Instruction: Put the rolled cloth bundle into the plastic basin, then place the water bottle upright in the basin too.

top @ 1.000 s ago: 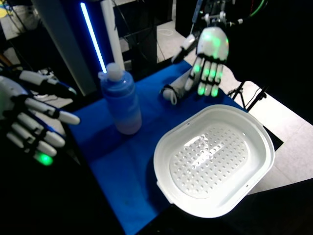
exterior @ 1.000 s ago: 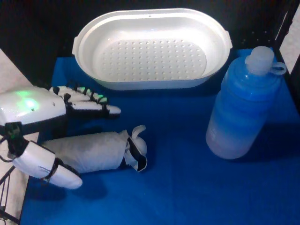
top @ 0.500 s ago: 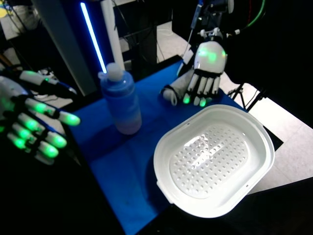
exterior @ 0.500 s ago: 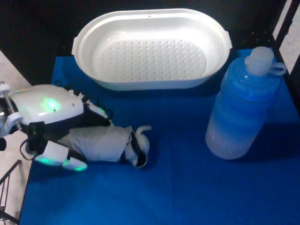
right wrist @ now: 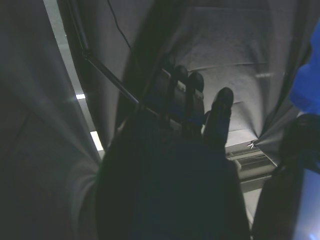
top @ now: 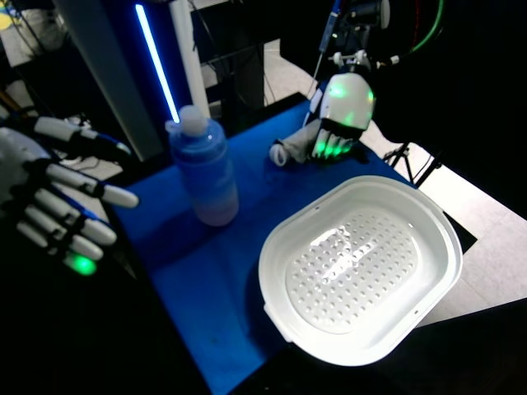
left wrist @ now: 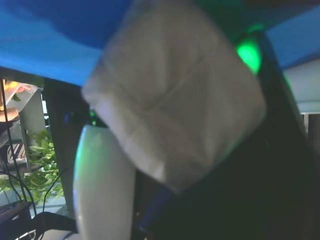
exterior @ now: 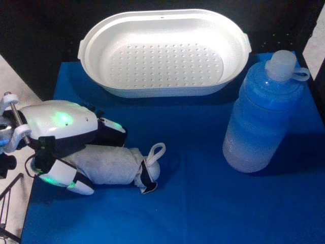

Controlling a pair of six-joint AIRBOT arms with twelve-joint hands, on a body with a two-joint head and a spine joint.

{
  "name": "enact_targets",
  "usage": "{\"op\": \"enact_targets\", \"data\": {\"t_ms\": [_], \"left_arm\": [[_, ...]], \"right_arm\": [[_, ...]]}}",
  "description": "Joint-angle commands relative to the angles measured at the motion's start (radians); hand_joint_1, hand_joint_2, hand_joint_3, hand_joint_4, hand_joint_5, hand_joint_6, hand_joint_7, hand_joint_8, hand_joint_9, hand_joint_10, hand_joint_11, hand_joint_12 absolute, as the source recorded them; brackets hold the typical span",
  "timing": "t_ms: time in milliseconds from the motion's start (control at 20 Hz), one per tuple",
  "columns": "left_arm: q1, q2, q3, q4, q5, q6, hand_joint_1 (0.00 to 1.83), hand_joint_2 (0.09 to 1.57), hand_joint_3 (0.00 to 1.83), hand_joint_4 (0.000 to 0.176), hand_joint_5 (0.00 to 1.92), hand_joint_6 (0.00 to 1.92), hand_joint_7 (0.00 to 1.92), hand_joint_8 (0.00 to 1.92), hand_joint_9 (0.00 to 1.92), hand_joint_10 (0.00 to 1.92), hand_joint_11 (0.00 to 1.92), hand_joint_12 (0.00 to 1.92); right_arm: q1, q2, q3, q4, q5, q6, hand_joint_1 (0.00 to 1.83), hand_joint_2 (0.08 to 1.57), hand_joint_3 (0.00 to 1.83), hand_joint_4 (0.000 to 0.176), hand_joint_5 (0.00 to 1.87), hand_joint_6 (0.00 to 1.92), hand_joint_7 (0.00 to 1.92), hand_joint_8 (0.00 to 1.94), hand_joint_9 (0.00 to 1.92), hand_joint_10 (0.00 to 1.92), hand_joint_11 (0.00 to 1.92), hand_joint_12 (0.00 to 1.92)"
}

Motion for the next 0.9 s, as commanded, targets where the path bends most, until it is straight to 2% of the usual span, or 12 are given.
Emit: {"op": "enact_targets", "data": {"t_ms": [0, 100, 300, 350, 400, 450, 500, 600, 650, 700, 750, 850], "left_arm": [[-0.011, 0.008, -0.005, -0.046, -0.146, -0.003, 1.66, 1.17, 0.00, 0.000, 1.06, 1.92, 1.34, 1.92, 1.58, 1.92, 1.71, 1.92], [-0.032, 0.041, -0.027, -0.070, -0.234, -0.003, 1.69, 1.18, 0.00, 0.002, 1.07, 1.92, 1.39, 1.92, 1.61, 1.92, 1.73, 1.92], [-0.109, 0.119, -0.081, -0.074, -0.410, -0.001, 1.68, 1.21, 0.00, 0.038, 1.01, 1.92, 1.44, 1.92, 1.63, 1.92, 1.71, 1.92], [-0.135, 0.130, -0.083, -0.074, -0.432, 0.007, 1.71, 1.26, 0.00, 0.105, 1.00, 1.92, 1.44, 1.92, 1.64, 1.92, 1.71, 1.92], [-0.165, 0.134, -0.082, -0.074, -0.438, 0.029, 1.69, 1.29, 0.00, 0.130, 0.97, 1.92, 1.39, 1.92, 1.60, 1.92, 1.70, 1.92], [-0.197, 0.134, -0.076, -0.075, -0.429, 0.056, 1.70, 1.29, 0.00, 0.174, 0.95, 1.92, 1.36, 1.92, 1.60, 1.92, 1.69, 1.92], [-0.234, 0.128, -0.067, -0.080, -0.416, 0.076, 1.25, 1.24, 0.00, 0.000, 0.91, 1.33, 1.47, 1.92, 1.67, 1.92, 1.73, 1.92], [-0.308, 0.088, -0.018, -0.111, -0.363, 0.124, 1.54, 1.09, 0.00, 0.000, 0.95, 1.91, 1.47, 1.92, 1.69, 1.92, 1.73, 1.92], [-0.339, 0.063, 0.010, -0.124, -0.334, 0.130, 1.73, 1.10, 0.00, 0.000, 0.98, 1.92, 1.40, 1.92, 1.60, 1.92, 1.65, 1.92], [-0.356, 0.038, 0.041, -0.138, -0.311, 0.131, 1.79, 1.13, 0.00, 0.053, 0.86, 1.92, 1.27, 1.92, 1.48, 1.92, 1.53, 1.92], [-0.363, 0.002, 0.081, -0.168, -0.281, 0.137, 1.82, 1.12, 0.00, 0.087, 0.78, 1.92, 1.12, 1.92, 1.35, 1.92, 1.46, 1.92], [-0.385, -0.066, 0.148, -0.188, -0.220, 0.144, 1.74, 1.11, 0.00, 0.109, 0.71, 1.92, 0.98, 1.92, 1.24, 1.92, 1.37, 1.92]], "right_arm": [[0.009, -0.001, 0.005, -0.004, 0.121, 0.010, 0.40, 1.22, 0.00, 0.176, 0.19, 0.00, 0.10, 0.00, 0.09, 0.00, 0.13, 0.01], [0.009, -0.002, 0.005, -0.004, 0.121, 0.010, 0.42, 1.22, 0.00, 0.176, 0.18, 0.00, 0.09, 0.00, 0.09, 0.00, 0.13, 0.01], [0.009, -0.005, 0.007, -0.004, 0.121, 0.010, 0.47, 1.23, 0.00, 0.176, 0.16, 0.00, 0.09, 0.00, 0.06, 0.00, 0.11, 0.00], [0.009, -0.006, 0.008, -0.004, 0.121, 0.010, 0.46, 1.23, 0.00, 0.176, 0.16, 0.00, 0.09, 0.00, 0.06, 0.00, 0.11, 0.00], [0.009, -0.008, 0.008, -0.004, 0.121, 0.010, 0.46, 1.23, 0.00, 0.176, 0.16, 0.00, 0.09, 0.00, 0.06, 0.00, 0.10, 0.00], [0.009, -0.010, 0.010, -0.003, 0.121, 0.010, 0.45, 1.22, 0.00, 0.176, 0.17, 0.00, 0.09, 0.00, 0.06, 0.00, 0.09, 0.00], [0.009, -0.012, 0.011, -0.003, 0.121, 0.010, 0.42, 1.22, 0.00, 0.176, 0.17, 0.00, 0.08, 0.00, 0.07, 0.00, 0.11, 0.01], [0.009, -0.017, 0.016, -0.003, 0.121, 0.010, 0.42, 1.22, 0.00, 0.172, 0.17, 0.00, 0.09, 0.00, 0.07, 0.00, 0.10, 0.00], [0.009, -0.020, 0.018, -0.004, 0.121, 0.011, 0.44, 1.22, 0.00, 0.168, 0.18, 0.00, 0.09, 0.00, 0.06, 0.00, 0.10, 0.00], [0.009, -0.023, 0.020, -0.004, 0.121, 0.011, 0.46, 1.22, 0.00, 0.170, 0.18, 0.00, 0.10, 0.00, 0.07, 0.00, 0.10, 0.00], [0.009, -0.028, 0.024, -0.004, 0.121, 0.015, 0.47, 1.23, 0.01, 0.176, 0.18, 0.00, 0.10, 0.00, 0.07, 0.00, 0.08, 0.00], [0.009, -0.036, 0.033, -0.004, 0.121, 0.035, 0.45, 1.24, 0.00, 0.176, 0.18, 0.00, 0.10, 0.00, 0.06, 0.00, 0.08, 0.00]]}}
